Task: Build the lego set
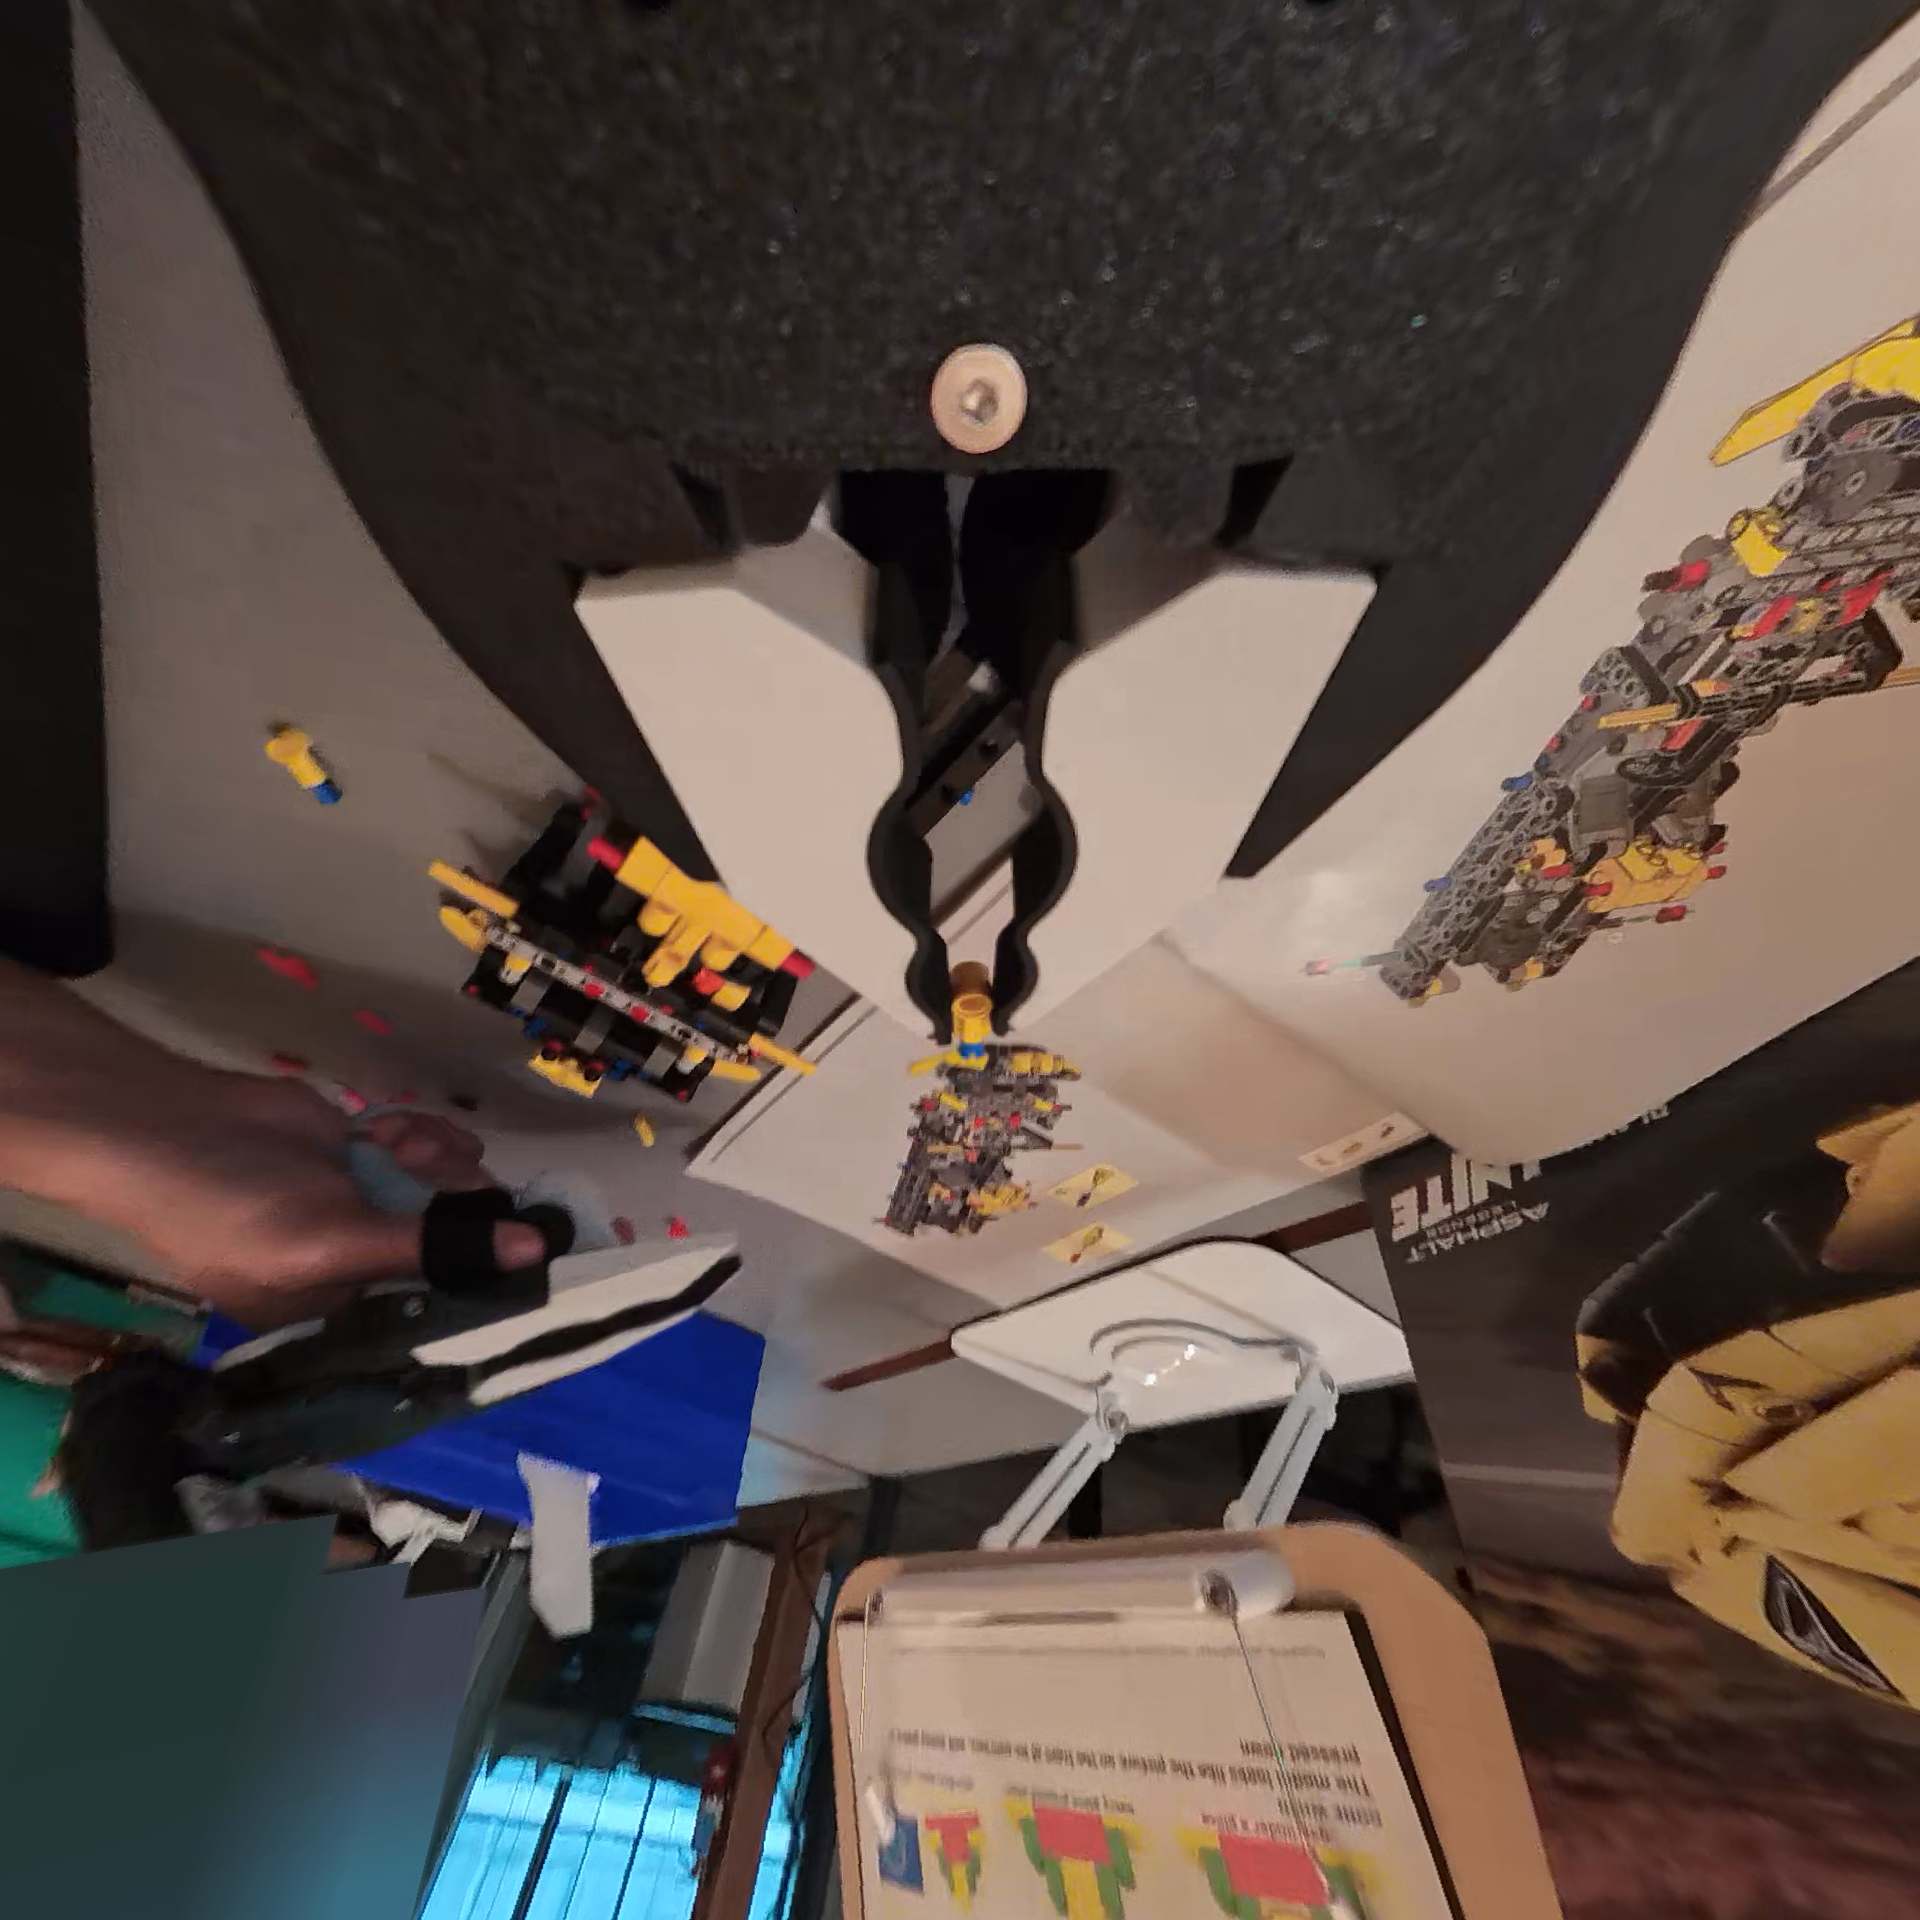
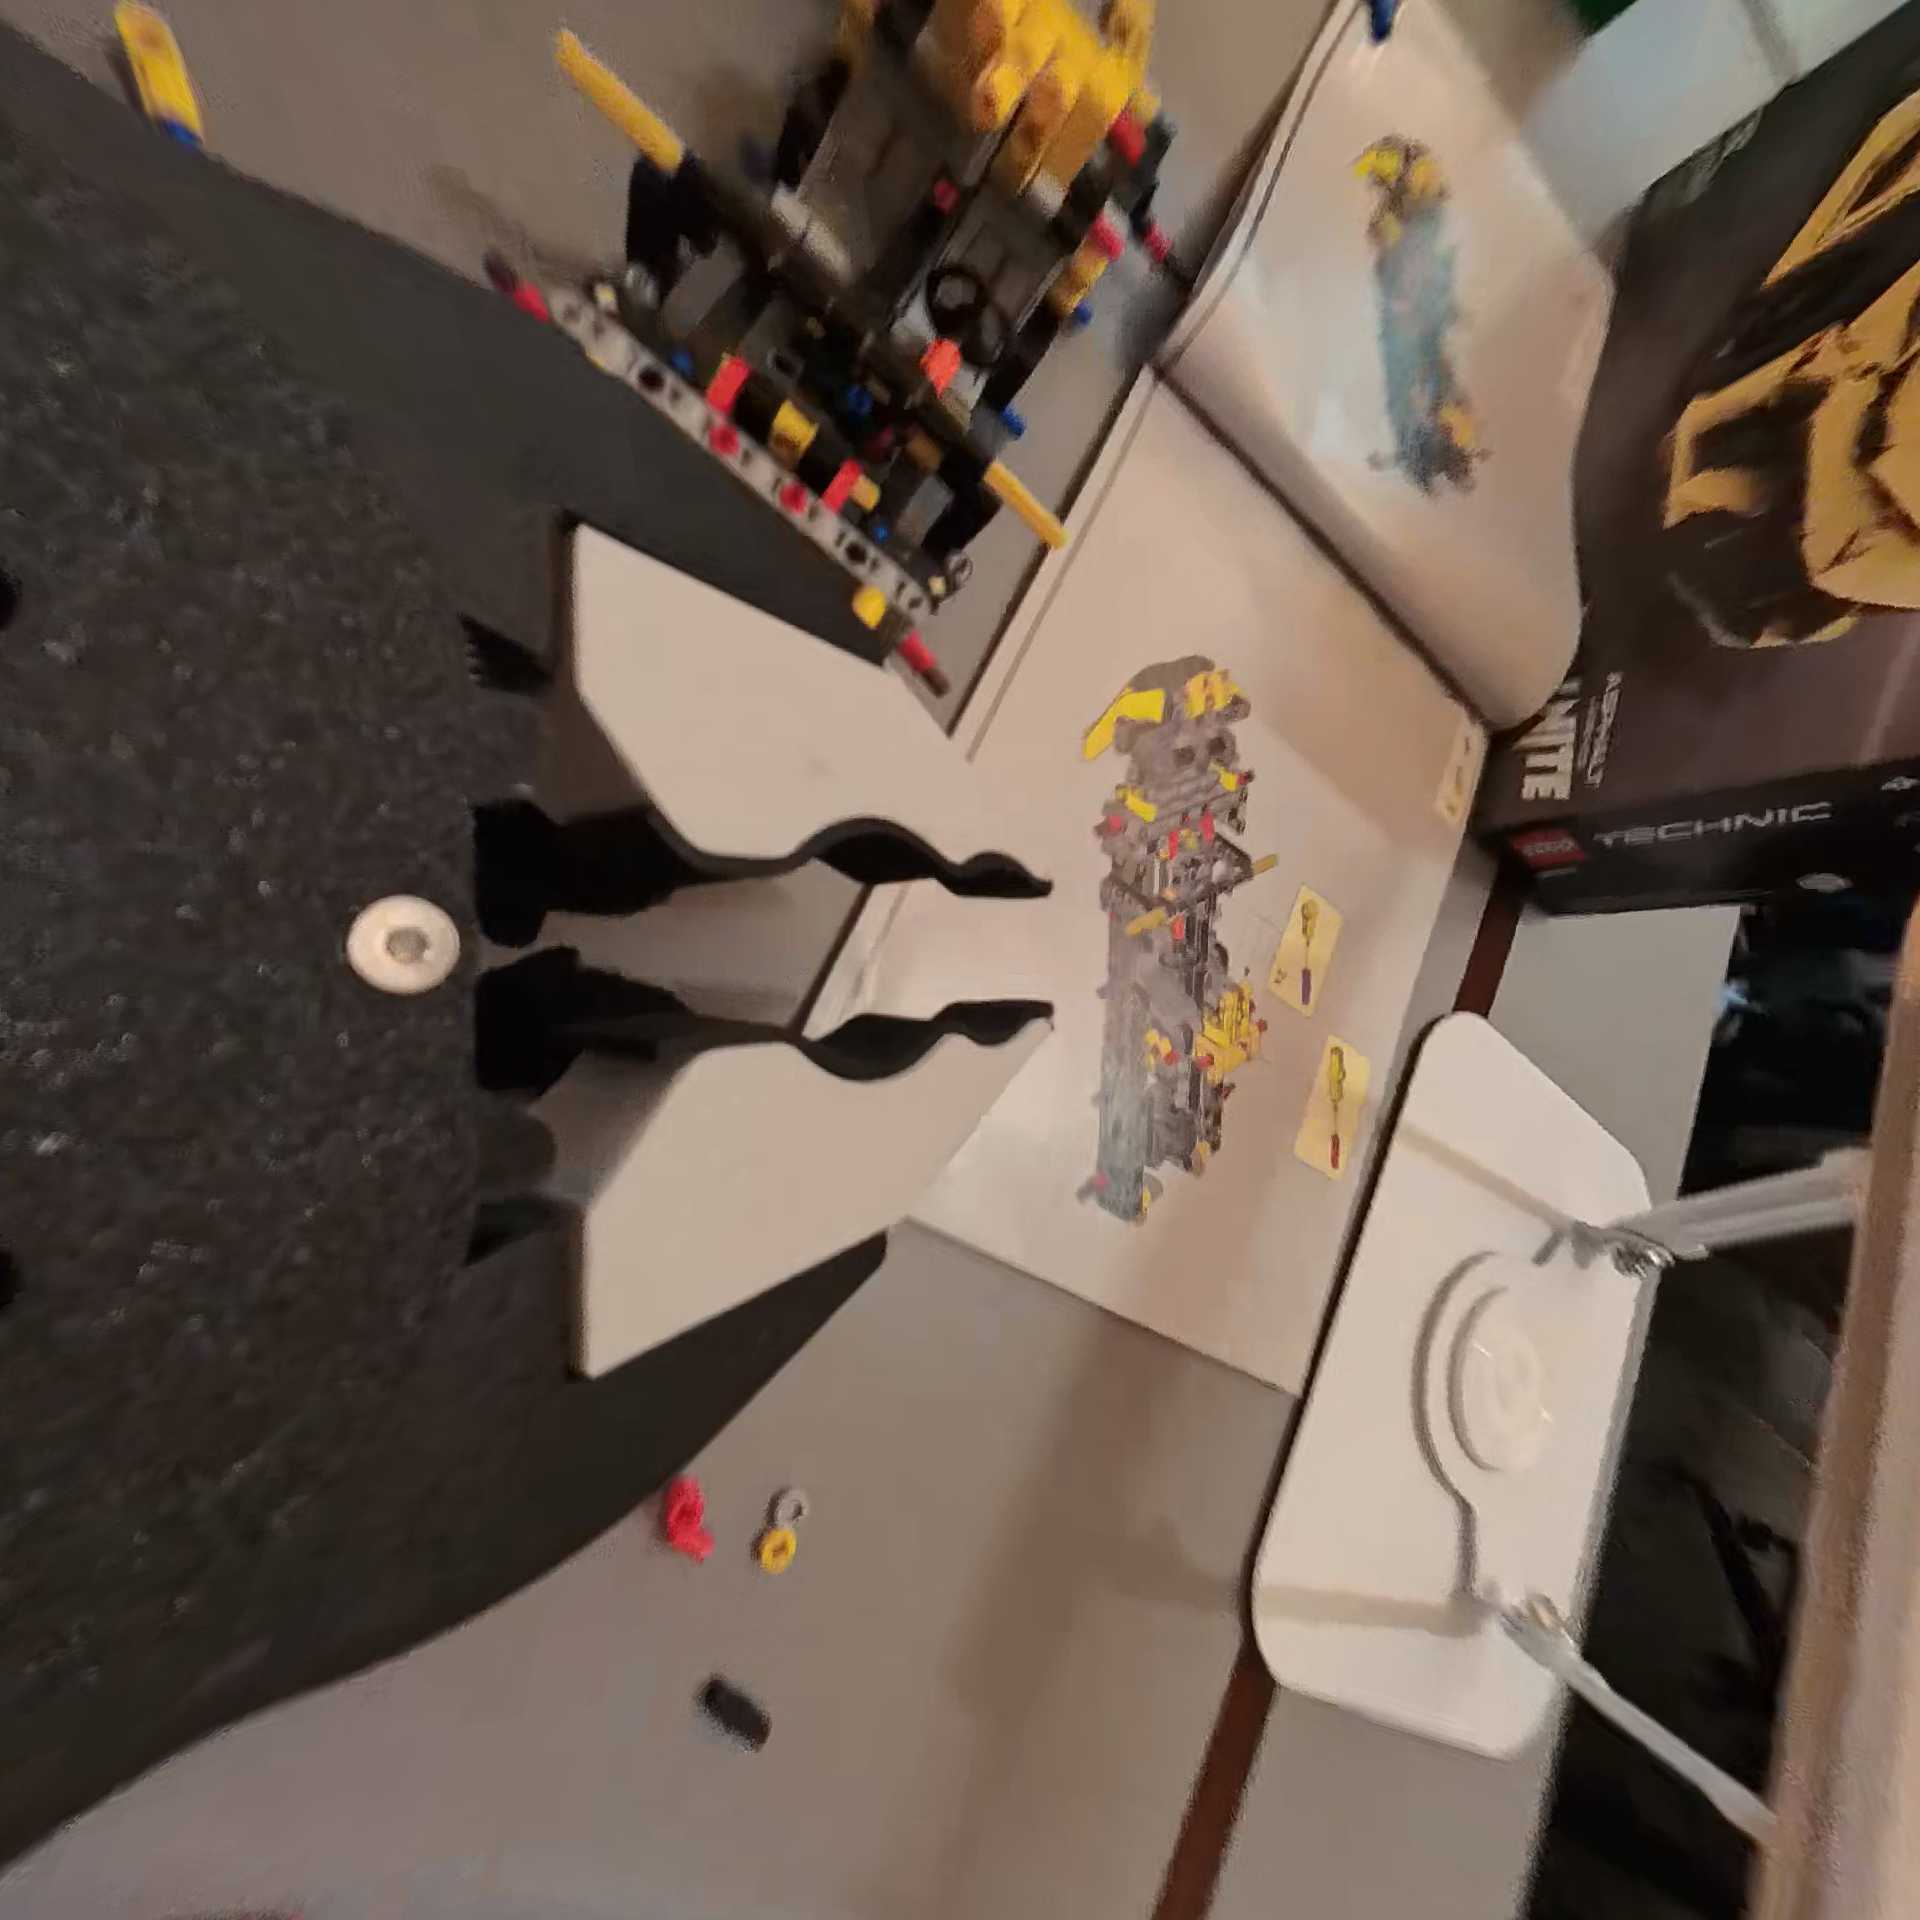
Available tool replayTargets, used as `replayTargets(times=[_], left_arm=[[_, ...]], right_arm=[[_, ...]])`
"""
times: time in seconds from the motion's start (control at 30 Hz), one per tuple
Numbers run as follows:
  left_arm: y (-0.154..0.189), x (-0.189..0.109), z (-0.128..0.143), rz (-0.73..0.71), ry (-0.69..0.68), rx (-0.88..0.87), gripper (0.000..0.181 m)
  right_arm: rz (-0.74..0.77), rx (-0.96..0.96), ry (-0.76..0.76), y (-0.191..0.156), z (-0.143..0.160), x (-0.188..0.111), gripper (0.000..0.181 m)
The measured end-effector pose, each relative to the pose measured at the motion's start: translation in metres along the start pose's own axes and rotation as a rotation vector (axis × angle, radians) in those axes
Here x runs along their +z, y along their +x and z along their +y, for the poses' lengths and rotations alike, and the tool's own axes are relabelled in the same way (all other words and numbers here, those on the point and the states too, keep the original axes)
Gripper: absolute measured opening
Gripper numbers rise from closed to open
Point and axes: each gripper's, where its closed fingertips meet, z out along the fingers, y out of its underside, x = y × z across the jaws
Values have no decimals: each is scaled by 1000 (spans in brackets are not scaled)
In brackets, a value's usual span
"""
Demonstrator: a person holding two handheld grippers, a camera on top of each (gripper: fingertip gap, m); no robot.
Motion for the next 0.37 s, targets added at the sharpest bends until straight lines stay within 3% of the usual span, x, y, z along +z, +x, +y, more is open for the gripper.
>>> replayTargets(times=[0.13,0.37], left_arm=[[-7,3,11,38,-33,-42,7],[-9,-4,2,135,50,-174,7]], right_arm=[[128,-133,-23,14,8,-2,11],[17,-15,-25,4,19,5,16]])
